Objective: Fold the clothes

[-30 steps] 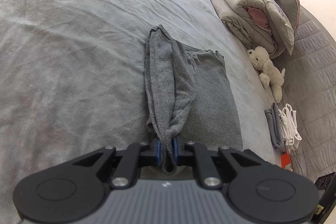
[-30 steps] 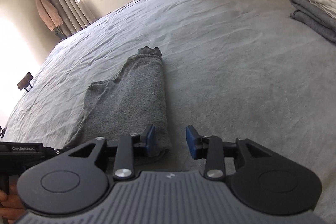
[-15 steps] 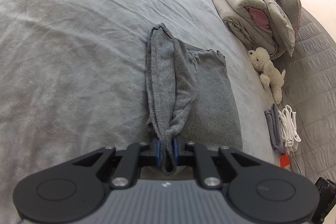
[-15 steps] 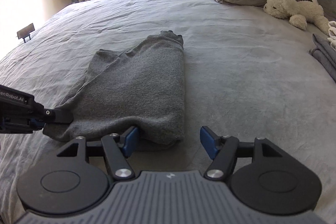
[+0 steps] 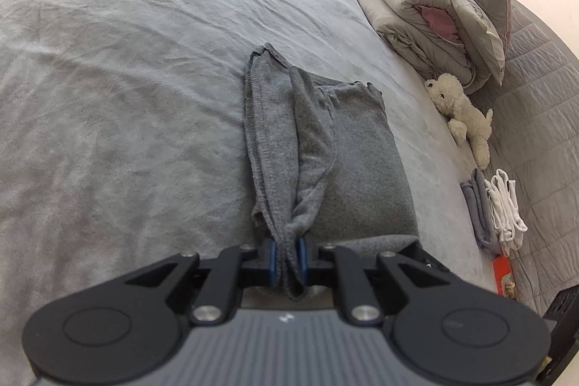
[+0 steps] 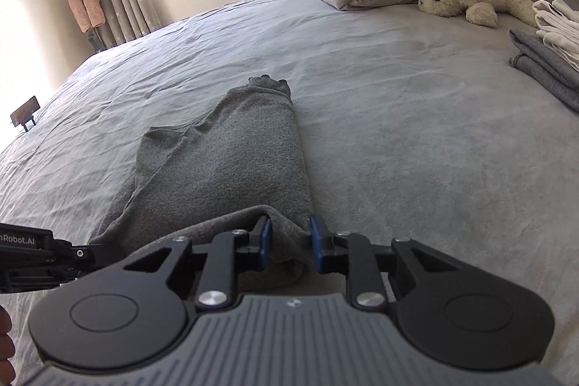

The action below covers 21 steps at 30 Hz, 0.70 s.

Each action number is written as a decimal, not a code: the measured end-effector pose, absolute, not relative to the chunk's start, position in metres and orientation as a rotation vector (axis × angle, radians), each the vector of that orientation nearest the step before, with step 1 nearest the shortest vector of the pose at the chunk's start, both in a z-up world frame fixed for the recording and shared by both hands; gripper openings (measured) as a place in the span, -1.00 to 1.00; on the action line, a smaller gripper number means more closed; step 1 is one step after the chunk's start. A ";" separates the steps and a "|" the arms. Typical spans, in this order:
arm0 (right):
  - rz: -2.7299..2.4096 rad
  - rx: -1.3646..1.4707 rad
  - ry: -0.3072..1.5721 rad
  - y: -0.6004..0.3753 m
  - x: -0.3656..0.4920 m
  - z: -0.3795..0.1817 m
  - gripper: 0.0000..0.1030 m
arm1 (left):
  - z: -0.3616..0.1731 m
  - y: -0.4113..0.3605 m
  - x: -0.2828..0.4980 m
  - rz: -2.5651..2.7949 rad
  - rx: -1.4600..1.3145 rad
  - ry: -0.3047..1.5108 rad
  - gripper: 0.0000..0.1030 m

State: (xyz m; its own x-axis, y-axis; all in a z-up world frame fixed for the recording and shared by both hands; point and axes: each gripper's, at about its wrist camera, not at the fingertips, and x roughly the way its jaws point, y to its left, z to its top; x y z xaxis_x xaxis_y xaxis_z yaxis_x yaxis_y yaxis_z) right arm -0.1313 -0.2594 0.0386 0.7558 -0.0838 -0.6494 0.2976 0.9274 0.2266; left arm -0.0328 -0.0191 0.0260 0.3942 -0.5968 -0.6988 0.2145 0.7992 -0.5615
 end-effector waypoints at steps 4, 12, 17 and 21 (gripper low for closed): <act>-0.214 0.362 0.711 -0.267 -0.132 0.036 -0.59 | 0.025 -0.022 -0.035 -0.531 -0.389 1.042 -0.76; -0.210 0.368 0.734 -0.273 -0.135 0.037 -0.59 | 0.025 -0.025 -0.038 -0.522 -0.341 1.028 -0.75; -0.209 0.368 0.743 -0.276 -0.136 0.038 -0.59 | 0.025 -0.026 -0.037 -0.522 -0.335 1.027 -0.74; -0.209 0.374 0.753 -0.279 -0.138 0.039 -0.59 | 0.025 -0.028 -0.038 -0.520 -0.322 1.022 -0.74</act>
State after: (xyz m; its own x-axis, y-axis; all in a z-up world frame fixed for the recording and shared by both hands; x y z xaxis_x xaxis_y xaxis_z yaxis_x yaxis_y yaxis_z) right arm -0.1379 -0.2788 0.0389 0.7131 -0.0518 -0.6992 0.3164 0.9137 0.2551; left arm -0.0383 -0.0275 0.0246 0.4163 -0.5515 -0.7229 0.2599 0.8341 -0.4866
